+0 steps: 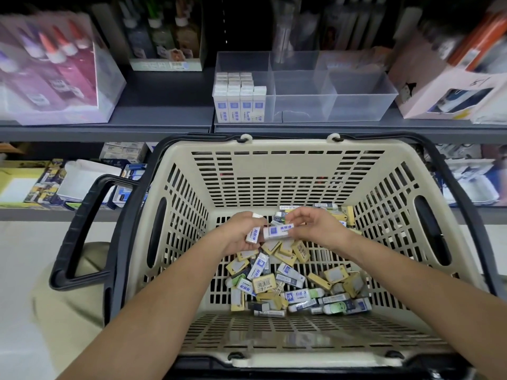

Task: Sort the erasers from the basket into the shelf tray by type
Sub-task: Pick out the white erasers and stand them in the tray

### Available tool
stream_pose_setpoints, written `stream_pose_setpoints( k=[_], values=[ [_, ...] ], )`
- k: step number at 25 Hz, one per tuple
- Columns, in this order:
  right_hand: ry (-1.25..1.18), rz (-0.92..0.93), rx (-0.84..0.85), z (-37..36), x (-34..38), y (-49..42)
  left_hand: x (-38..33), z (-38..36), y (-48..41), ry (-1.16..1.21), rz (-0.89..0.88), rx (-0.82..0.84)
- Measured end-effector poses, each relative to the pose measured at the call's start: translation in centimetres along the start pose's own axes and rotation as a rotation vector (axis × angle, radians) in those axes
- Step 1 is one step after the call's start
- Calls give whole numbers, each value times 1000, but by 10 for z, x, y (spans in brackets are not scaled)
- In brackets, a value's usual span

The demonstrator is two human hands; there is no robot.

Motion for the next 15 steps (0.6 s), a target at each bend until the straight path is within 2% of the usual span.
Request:
stream_pose_setpoints(
  k=[2,4,6,9,12,15],
  values=[
    [-144,-4,-101,3,-2,1,-1,-1,-2,80,-11,-33],
    [-157,11,-163,-3,-5,3,-2,-11,-1,154,-10,53],
    [-106,40,-142,-14,-6,3,-4,-20,-1,180,-55,110],
    [-67,51,-82,-18,-7,-2,-10,-13,-2,197,-119,48],
    [311,46,-2,-26,-13,-6,-12,9,-4,238,-110,-27],
    [807,223,215,-66,-24,-7,-8,18,-3,170,-73,-33]
  ],
)
Point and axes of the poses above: each hand's wrist, its own y-axis away from the middle knuckle, its own z-axis out of the back of the hand, x = y × z, the point moved 5 cm from there along -y, towards the middle knuckle, and after that the axes turned 2 degrees about -x, right-handed, at the moved point
